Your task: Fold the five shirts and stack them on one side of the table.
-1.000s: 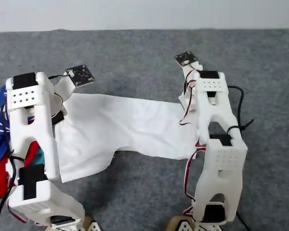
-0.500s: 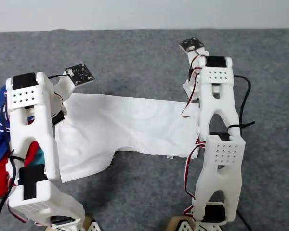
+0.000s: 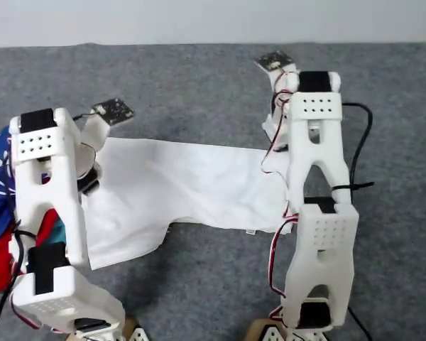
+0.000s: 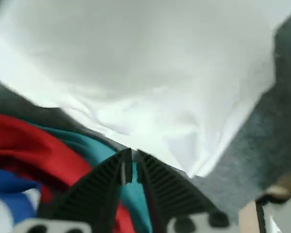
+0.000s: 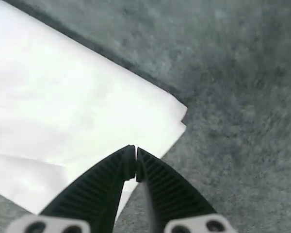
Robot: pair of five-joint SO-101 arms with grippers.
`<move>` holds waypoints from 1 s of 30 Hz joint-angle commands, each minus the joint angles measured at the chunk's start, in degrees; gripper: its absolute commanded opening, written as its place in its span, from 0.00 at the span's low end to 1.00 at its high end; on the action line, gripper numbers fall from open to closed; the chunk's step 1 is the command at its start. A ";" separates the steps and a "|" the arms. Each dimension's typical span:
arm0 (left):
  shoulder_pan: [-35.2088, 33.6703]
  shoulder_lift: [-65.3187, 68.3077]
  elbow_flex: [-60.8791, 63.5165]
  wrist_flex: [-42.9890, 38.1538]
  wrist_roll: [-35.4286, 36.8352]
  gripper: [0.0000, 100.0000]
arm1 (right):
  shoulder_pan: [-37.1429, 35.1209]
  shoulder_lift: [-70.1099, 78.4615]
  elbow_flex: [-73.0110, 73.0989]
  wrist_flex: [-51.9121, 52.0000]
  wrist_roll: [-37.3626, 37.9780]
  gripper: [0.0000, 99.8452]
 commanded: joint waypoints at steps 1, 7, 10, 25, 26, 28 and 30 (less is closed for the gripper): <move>-3.96 -5.19 0.13 2.02 -1.58 0.07 | -4.62 -8.84 3.52 2.86 -0.79 0.01; -18.37 -12.75 -0.04 -0.09 -1.41 0.07 | -15.78 -14.20 10.81 2.68 0.70 0.01; -26.99 -15.47 -0.04 -2.02 -1.32 0.07 | -21.14 -13.14 10.81 2.59 2.37 0.01; -48.18 -16.62 4.44 -8.62 4.04 0.07 | -39.96 -5.67 10.64 -1.63 3.16 0.22; -48.70 -16.88 5.23 -8.62 4.92 0.07 | -40.66 -5.76 10.64 -1.27 3.16 0.22; -49.93 -16.97 6.11 -8.53 6.42 0.07 | -41.63 -5.76 10.64 -0.48 2.99 0.22; -51.87 -16.97 6.73 -8.00 7.30 0.07 | -42.33 -5.76 10.64 0.66 2.99 0.22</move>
